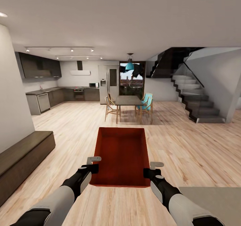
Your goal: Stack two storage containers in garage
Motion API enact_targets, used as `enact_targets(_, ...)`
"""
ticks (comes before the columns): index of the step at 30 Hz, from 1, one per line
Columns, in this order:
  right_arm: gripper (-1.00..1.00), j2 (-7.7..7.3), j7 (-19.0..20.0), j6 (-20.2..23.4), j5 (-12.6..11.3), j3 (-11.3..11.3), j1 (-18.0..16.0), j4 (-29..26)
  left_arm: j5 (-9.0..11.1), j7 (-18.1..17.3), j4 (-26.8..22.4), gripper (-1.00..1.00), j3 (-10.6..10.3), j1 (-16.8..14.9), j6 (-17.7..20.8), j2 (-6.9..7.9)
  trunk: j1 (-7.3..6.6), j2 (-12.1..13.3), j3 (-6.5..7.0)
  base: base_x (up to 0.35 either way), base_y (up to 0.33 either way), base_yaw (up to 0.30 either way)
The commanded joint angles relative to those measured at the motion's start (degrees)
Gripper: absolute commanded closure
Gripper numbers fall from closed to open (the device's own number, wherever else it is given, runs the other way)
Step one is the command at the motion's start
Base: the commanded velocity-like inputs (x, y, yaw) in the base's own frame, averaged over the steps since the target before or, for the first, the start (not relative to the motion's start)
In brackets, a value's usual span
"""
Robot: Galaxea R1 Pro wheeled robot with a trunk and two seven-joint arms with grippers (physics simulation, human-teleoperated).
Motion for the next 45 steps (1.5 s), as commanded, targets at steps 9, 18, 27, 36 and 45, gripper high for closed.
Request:
enact_targets(9, 1.0, -0.07, -0.75, -0.06, -0.64, -0.43, -0.02, 0.19, -1.44, 0.57, -0.3, 1.0, 0.4, -0.01, 0.22, 0.6, 0.05, -0.04, -0.02, 0.322, 0.0, 0.0)
enact_targets(18, 1.0, -0.07, -0.82, 0.11, -0.63, -0.38, -0.02, 0.19, -1.44, 0.57, -0.26, 1.0, 0.4, -0.01, 0.22, 0.6, 0.05, -0.04, -0.02, 0.322, 0.0, 0.0)
enact_targets(27, 1.0, -0.08, -0.82, 0.3, -0.64, -0.43, -0.02, 0.19, -1.44, 0.57, -0.28, 1.0, 0.4, -0.01, 0.22, 0.6, 0.05, -0.04, -0.02, 0.322, 0.0, -0.07)
enact_targets(36, 1.0, -0.07, -0.75, 0.32, -0.64, -0.43, -0.02, 0.19, -1.44, 0.57, -0.28, 1.0, 0.4, -0.01, 0.22, 0.6, 0.05, -0.04, -0.02, 0.322, 0.0, -0.249)
enact_targets(45, 1.0, -0.04, -0.75, 0.11, -0.64, -0.35, -0.02, 0.19, -1.44, 0.57, -0.33, 1.0, 0.4, -0.01, 0.22, 0.6, 0.05, -0.04, -0.02, 0.322, 0.0, -0.186)
